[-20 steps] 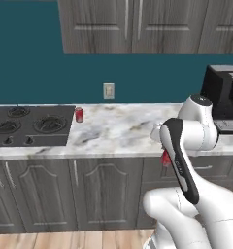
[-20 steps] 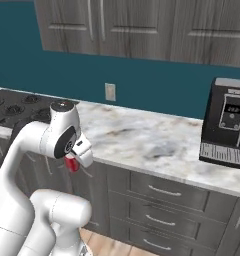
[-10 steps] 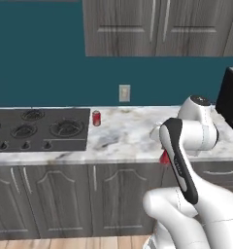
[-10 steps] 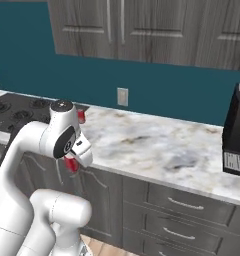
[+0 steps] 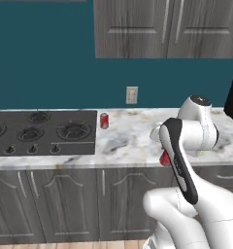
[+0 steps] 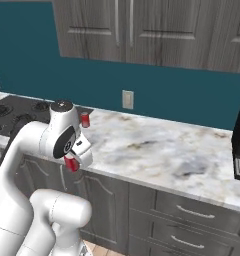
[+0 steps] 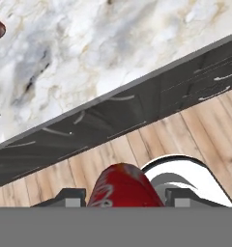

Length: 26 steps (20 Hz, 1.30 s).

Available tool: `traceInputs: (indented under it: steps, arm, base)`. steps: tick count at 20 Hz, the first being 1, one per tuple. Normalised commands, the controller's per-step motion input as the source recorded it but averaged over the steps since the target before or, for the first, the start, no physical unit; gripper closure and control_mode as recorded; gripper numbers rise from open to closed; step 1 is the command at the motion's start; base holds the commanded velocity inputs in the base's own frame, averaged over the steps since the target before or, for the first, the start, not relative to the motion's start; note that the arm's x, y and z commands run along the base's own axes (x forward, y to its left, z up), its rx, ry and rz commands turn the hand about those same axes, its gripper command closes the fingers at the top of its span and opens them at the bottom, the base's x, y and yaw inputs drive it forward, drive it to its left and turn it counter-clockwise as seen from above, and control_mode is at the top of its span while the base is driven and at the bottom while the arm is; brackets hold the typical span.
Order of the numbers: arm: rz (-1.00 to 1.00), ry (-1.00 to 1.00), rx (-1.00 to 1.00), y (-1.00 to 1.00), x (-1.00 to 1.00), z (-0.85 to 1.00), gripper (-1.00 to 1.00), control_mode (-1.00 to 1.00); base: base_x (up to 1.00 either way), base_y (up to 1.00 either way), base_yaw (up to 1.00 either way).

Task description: Four empty soda cans are scattered around the kitchen. Gather all the cans and cluster them next to the stove for recycling.

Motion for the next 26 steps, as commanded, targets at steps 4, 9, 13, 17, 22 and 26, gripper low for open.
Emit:
traceInputs:
  steps: [4,9,13,17,22,26]
  arm:
    - [0.0,0.0,0.0,0.0,0.0,0.0,1.0,1.0]
    - [0.0,0.0,0.0,0.0,0.0,0.0,1.0,1.0]
    - [0.0,0.0,0.0,0.0,0.0,0.0,1.0,1.0]
    - [0.0,0.0,0.0,0.0,0.0,0.0,1.0,1.0]
    - [0.0,0.0,0.0,0.0,0.0,0.0,1.0,1.0]
    - [0.0,0.0,0.0,0.0,0.0,0.0,1.0,1.0]
  base:
    - [0.33,0.22,0.0]
    - [0.38,0.24,0.0]
    - [0.41,0.28,0.0]
    - [0.45,0.32,0.0]
    - [0.41,0.28,0.0]
    - [0.35,0.24,0.0]
